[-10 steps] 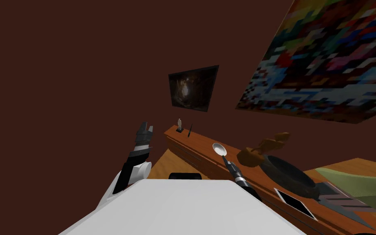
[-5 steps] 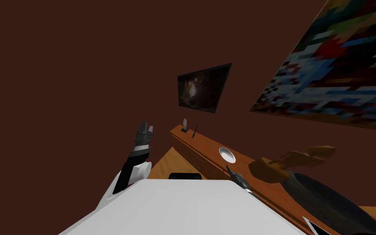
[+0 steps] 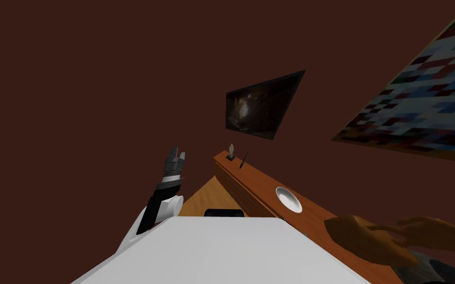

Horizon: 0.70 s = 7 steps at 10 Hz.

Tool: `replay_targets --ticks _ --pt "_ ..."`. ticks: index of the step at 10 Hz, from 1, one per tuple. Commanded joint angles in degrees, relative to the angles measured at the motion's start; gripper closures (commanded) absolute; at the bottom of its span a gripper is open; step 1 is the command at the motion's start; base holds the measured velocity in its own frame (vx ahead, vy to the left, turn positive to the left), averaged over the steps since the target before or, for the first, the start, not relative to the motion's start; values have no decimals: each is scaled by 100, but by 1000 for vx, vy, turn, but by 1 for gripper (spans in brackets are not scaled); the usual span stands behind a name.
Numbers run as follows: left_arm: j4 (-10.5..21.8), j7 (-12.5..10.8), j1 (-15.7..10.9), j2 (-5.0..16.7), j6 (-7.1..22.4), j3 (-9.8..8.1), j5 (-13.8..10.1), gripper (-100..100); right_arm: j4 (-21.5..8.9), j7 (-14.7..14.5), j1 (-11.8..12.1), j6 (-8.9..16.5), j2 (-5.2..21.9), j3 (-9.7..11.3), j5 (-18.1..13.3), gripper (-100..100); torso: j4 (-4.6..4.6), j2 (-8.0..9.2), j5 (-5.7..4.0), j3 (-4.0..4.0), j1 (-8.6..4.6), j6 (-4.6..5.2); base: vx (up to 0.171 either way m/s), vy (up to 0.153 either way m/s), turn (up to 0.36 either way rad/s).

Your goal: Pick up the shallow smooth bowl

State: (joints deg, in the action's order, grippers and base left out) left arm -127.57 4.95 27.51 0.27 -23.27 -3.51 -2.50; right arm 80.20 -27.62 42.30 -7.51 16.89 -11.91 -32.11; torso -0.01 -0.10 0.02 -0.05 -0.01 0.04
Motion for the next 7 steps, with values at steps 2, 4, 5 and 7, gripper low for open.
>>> replay_targets --ticks 2,4,5,7 --pt "0 0 1 0 0 -1 0 0 -396 -248 94 178 71 -4 -222 -100 0 0 -1 0 -3 4 23 16 232" --pt "0 0 0 0 0 0 0 0 -665 -366 166 277 161 18 -340 -100 -1 -4 0 -2 1 0 38 19 293" --pt "0 0 2 0 0 -1 0 0 -858 -478 233 370 254 50 -453 -100 -1 -5 -1 -3 -4 5 33 20 247" --pt "0 0 1 0 0 -1 0 0 -1050 -586 295 456 351 89 -561 -100 0 -1 -2 -1 -3 5 27 11 222"
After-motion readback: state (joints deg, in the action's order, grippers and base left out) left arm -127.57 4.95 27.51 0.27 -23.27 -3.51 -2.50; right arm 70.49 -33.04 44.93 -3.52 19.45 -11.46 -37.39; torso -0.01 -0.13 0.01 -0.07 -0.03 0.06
